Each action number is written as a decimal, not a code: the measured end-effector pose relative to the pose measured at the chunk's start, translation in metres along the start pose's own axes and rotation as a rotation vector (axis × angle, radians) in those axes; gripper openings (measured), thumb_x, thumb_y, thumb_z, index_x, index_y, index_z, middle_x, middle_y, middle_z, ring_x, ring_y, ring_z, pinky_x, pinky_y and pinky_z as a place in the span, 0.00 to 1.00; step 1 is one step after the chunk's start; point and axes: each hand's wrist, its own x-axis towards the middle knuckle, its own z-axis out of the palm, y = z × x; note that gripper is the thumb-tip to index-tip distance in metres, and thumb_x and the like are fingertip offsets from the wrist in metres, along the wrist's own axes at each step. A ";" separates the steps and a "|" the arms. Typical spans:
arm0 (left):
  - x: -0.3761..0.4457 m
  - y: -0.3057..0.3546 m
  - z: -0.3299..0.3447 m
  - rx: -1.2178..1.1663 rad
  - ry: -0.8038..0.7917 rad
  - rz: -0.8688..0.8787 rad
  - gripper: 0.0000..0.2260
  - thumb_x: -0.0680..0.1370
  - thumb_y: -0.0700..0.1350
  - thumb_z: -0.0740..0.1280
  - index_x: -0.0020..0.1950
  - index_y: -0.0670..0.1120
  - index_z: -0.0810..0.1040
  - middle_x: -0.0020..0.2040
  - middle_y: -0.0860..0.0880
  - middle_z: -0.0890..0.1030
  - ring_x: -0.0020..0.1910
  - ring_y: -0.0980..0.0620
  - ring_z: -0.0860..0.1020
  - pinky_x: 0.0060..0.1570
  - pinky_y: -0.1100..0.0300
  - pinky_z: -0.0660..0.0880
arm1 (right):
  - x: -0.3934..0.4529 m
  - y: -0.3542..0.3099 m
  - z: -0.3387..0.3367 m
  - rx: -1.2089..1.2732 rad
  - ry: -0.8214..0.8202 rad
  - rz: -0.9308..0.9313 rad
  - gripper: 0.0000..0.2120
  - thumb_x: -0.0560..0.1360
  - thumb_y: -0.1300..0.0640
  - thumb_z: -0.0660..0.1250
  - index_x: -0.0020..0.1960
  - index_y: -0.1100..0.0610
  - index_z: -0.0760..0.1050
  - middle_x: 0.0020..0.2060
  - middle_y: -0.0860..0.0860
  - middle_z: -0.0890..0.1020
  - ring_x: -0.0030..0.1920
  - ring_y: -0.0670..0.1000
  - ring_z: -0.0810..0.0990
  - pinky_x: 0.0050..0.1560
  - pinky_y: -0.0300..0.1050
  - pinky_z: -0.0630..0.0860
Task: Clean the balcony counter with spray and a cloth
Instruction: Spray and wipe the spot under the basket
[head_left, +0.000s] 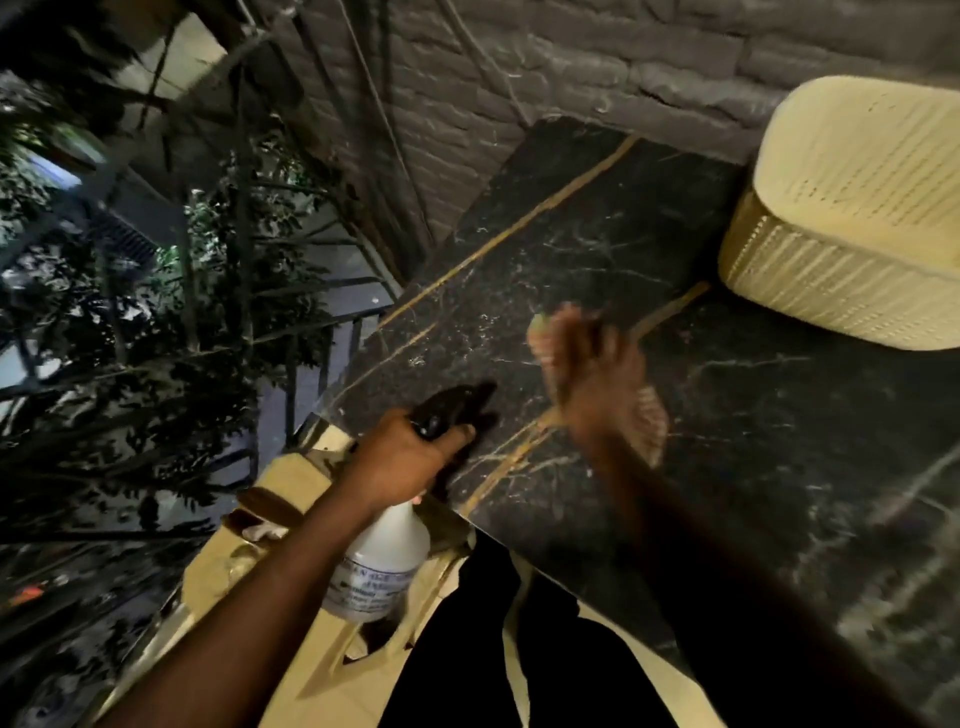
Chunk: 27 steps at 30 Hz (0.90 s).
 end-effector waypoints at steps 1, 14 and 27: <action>0.002 0.004 0.003 -0.001 0.021 0.001 0.26 0.62 0.62 0.70 0.53 0.48 0.83 0.47 0.43 0.86 0.43 0.45 0.84 0.44 0.48 0.80 | -0.013 -0.012 0.017 0.116 -0.042 -0.070 0.23 0.76 0.51 0.61 0.70 0.49 0.64 0.65 0.55 0.71 0.63 0.60 0.70 0.60 0.60 0.70; 0.007 0.044 0.041 0.054 -0.036 0.068 0.09 0.71 0.51 0.74 0.38 0.47 0.81 0.30 0.51 0.81 0.20 0.60 0.73 0.29 0.62 0.68 | -0.010 0.053 0.023 0.009 -0.003 0.047 0.21 0.76 0.45 0.58 0.68 0.46 0.61 0.62 0.55 0.73 0.60 0.59 0.71 0.60 0.56 0.67; 0.013 0.070 0.054 -0.107 0.104 0.143 0.12 0.72 0.47 0.73 0.31 0.47 0.76 0.24 0.52 0.77 0.23 0.51 0.72 0.34 0.56 0.69 | -0.056 0.183 -0.044 0.023 0.114 0.108 0.19 0.76 0.50 0.62 0.67 0.46 0.70 0.59 0.58 0.75 0.56 0.63 0.72 0.56 0.55 0.68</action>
